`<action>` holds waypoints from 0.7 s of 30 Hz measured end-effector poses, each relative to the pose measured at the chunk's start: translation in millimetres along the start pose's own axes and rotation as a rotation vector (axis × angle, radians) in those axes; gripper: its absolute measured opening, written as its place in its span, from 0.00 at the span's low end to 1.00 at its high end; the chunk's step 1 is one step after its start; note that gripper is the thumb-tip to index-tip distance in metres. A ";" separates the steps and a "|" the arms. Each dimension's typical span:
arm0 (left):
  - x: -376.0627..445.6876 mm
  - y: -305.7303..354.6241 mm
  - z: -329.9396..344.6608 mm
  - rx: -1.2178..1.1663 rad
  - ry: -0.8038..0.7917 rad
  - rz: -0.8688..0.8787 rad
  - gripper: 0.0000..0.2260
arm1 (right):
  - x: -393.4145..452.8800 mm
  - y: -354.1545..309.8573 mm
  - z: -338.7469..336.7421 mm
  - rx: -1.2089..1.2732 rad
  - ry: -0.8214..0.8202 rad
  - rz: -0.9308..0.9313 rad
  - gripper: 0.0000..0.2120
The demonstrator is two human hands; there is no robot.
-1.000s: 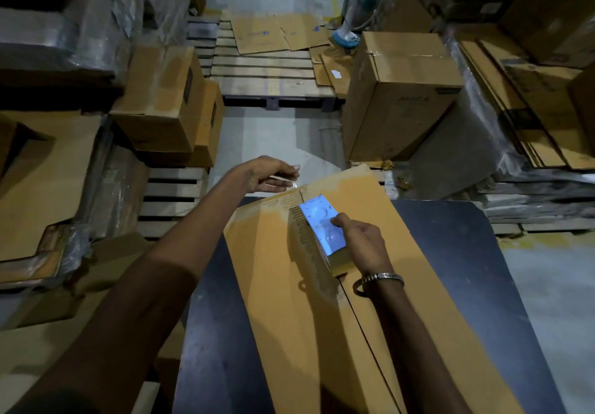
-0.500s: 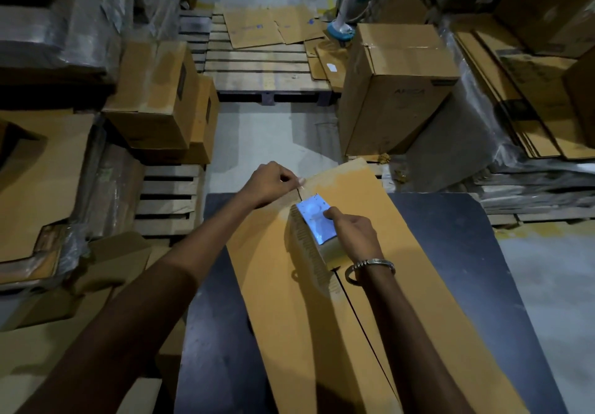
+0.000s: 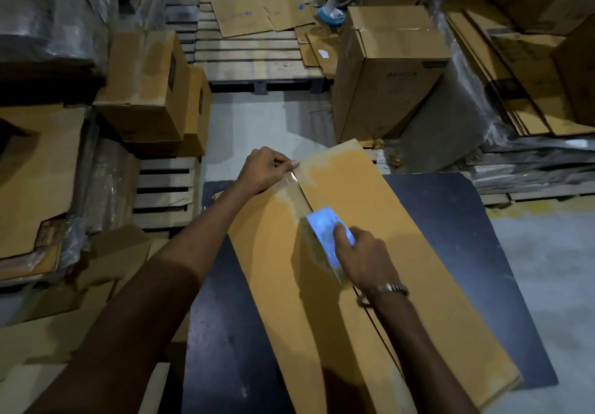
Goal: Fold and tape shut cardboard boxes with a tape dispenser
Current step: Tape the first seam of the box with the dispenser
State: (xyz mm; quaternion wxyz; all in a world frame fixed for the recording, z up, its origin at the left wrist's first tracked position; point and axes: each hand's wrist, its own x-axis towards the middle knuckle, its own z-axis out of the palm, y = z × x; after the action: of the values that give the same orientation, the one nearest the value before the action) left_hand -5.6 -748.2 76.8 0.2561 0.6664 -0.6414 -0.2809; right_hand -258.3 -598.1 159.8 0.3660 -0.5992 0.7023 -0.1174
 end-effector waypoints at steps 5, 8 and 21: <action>-3.6 3.7 4.6 0.027 0.016 -0.026 0.16 | -39.7 45.3 -14.0 0.038 -0.021 0.049 0.28; -9.0 16.0 8.6 0.213 -0.011 -0.044 0.18 | -30.7 37.7 -5.0 -0.015 -0.017 0.073 0.28; -107.3 42.0 83.9 0.680 -0.243 0.226 0.34 | -16.3 35.5 -6.7 -0.081 -0.070 0.136 0.31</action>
State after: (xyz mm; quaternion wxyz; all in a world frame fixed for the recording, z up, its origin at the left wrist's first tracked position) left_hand -96.6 -641.4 51.6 -0.0281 0.6002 -0.7932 -0.0988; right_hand -289.4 -575.8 149.2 0.3730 -0.5681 0.7323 -0.0425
